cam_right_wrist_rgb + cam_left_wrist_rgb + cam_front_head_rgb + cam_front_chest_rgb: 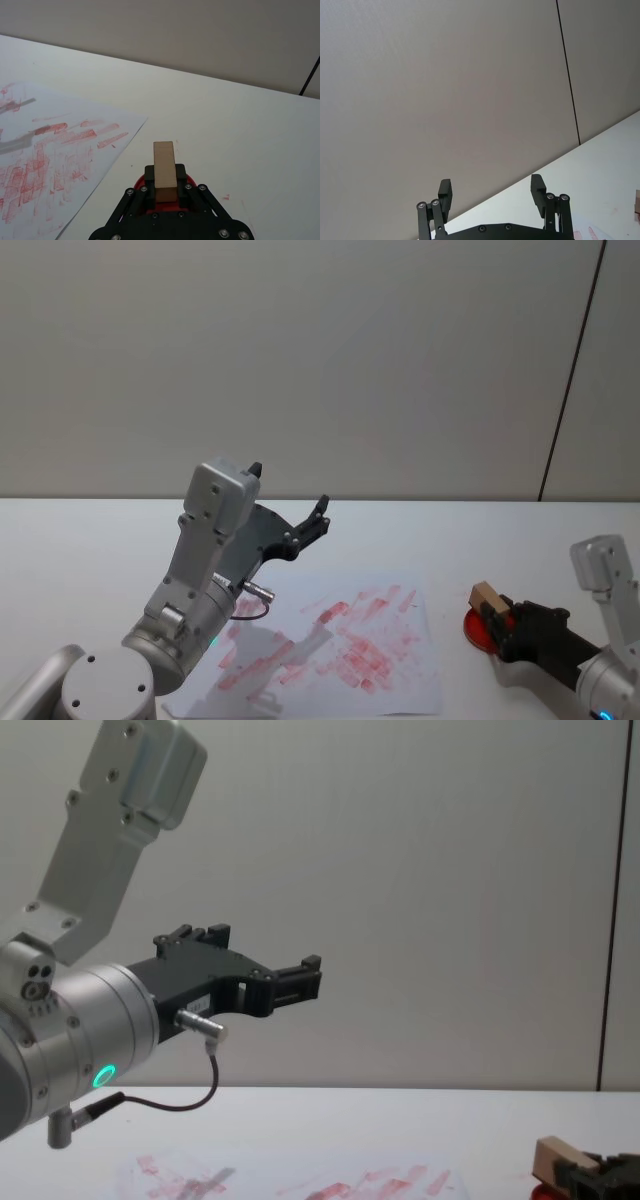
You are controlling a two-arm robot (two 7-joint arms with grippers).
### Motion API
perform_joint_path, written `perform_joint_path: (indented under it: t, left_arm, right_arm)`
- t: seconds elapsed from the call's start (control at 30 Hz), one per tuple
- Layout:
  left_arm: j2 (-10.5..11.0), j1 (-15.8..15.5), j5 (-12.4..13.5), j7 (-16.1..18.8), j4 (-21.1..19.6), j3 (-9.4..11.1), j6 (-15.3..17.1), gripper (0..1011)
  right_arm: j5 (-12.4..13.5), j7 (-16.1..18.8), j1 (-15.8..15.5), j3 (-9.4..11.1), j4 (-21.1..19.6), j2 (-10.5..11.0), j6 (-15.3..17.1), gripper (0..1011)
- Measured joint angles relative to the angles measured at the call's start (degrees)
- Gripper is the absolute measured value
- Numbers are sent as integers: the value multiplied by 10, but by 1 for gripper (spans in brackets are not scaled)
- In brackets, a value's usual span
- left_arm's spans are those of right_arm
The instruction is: Use the one hand to pick up the stamp and affix it onto the A4 paper.
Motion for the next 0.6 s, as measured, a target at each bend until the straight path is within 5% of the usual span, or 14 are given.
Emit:
perform_joint_path:
  t: [0.6]
  left_arm:
    - [0,0,0,0,0,0,0,1003]
  right_arm:
    - [-17,30,9,-15,-28,-13,-36,216]
